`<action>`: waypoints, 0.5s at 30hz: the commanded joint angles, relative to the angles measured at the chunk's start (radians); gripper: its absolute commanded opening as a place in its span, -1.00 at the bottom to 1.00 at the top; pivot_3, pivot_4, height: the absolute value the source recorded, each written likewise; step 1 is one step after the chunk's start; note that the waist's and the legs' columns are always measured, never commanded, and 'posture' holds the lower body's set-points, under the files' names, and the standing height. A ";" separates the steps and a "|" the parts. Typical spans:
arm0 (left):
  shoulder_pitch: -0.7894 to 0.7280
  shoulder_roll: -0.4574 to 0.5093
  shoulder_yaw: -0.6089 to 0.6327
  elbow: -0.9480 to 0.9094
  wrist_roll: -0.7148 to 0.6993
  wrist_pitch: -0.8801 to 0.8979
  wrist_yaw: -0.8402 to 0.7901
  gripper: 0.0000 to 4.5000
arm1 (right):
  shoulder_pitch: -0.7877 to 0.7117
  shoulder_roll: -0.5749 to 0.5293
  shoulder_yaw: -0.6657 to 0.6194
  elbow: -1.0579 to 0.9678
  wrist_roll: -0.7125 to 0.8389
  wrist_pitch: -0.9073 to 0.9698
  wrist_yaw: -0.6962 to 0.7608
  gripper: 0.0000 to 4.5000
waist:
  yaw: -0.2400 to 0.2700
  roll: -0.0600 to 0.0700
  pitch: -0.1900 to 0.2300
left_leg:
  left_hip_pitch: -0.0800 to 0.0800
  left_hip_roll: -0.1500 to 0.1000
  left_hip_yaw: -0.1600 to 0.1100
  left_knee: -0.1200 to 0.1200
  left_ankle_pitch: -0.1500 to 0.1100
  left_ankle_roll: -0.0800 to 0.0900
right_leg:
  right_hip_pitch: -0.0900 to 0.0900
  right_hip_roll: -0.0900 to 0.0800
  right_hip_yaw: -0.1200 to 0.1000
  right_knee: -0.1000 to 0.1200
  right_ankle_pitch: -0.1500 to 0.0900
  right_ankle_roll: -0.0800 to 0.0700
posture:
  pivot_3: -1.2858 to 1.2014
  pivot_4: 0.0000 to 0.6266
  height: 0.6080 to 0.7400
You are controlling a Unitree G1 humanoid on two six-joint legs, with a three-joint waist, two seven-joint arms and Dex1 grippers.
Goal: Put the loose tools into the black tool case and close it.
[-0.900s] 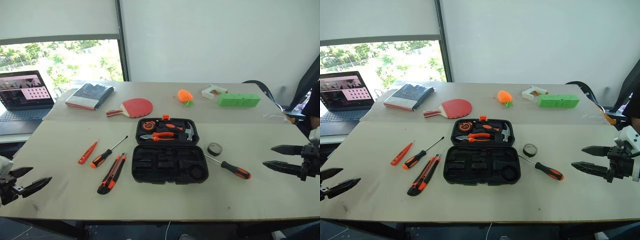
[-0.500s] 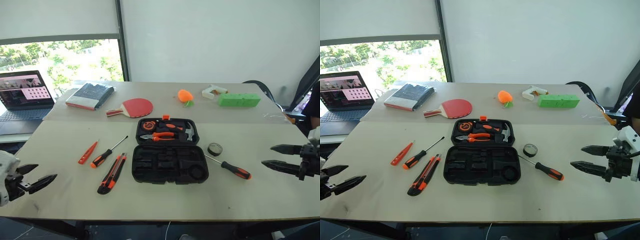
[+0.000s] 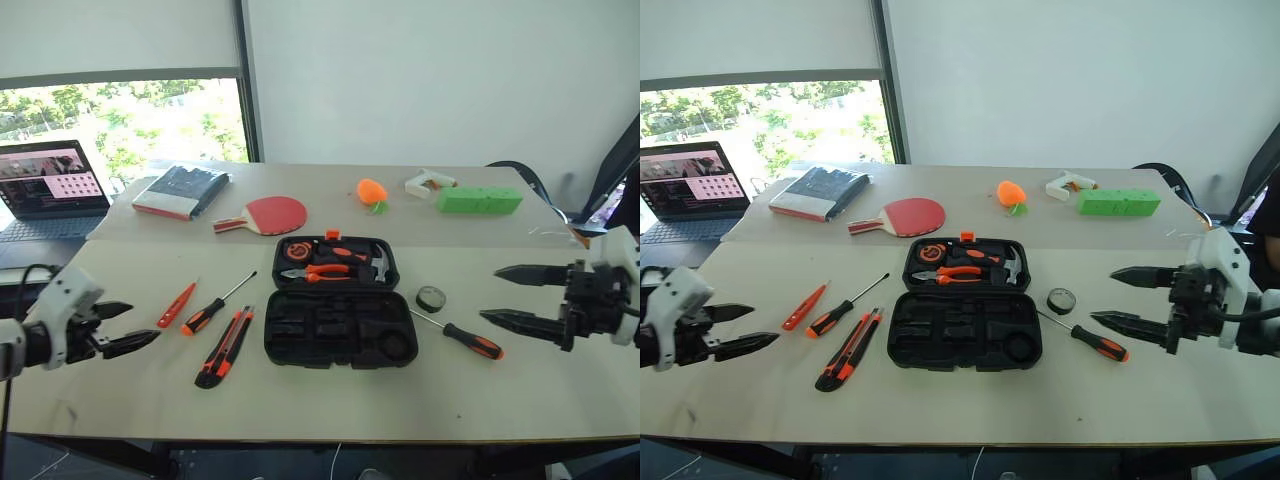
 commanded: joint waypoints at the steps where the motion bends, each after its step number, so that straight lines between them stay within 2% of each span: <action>1: -0.071 0.034 -0.062 -0.062 0.005 0.070 0.025 0.94 | -0.006 0.009 -0.026 -0.165 0.102 0.060 -0.068 0.96 | 0.001 0.000 0.000 | 0.000 0.000 0.000 0.000 0.000 0.000 | 0.000 0.000 0.000 0.000 0.000 0.000 | 0.03 -0.52 0.94; 8: -0.181 0.058 -0.196 -0.059 0.041 0.157 0.050 0.94 | -0.027 0.018 -0.002 -0.252 0.154 0.082 -0.149 0.96 | 0.001 -0.002 0.001 | -0.001 -0.001 -0.001 0.000 0.000 0.000 | 0.000 0.000 0.000 0.000 0.000 0.000 | 0.03 -0.52 0.94; 11: -0.266 0.034 -0.300 -0.005 0.101 0.159 0.068 0.94 | -0.044 0.025 0.022 -0.267 0.162 0.078 -0.168 0.96 | 0.001 -0.002 0.001 | -0.001 -0.001 -0.002 0.001 0.000 0.000 | 0.001 0.000 0.000 0.000 0.000 0.000 | 0.03 -0.52 0.94; 13: -0.311 0.010 -0.371 0.038 0.161 0.100 0.076 0.94 | -0.050 0.030 0.034 -0.276 0.172 0.077 -0.179 0.96 | 0.001 -0.002 0.001 | -0.001 -0.001 -0.002 0.002 0.000 0.000 | 0.001 0.001 0.000 0.000 0.000 0.000 | 0.03 -0.52 0.94; 15: -0.359 -0.030 -0.410 0.066 0.156 0.131 0.069 0.94 | -0.051 0.034 0.042 -0.285 0.175 0.076 -0.185 0.96 | 0.002 -0.002 0.001 | -0.001 -0.002 -0.003 0.002 0.000 0.000 | 0.002 0.001 0.000 0.000 0.000 0.001 | 0.03 -0.52 0.94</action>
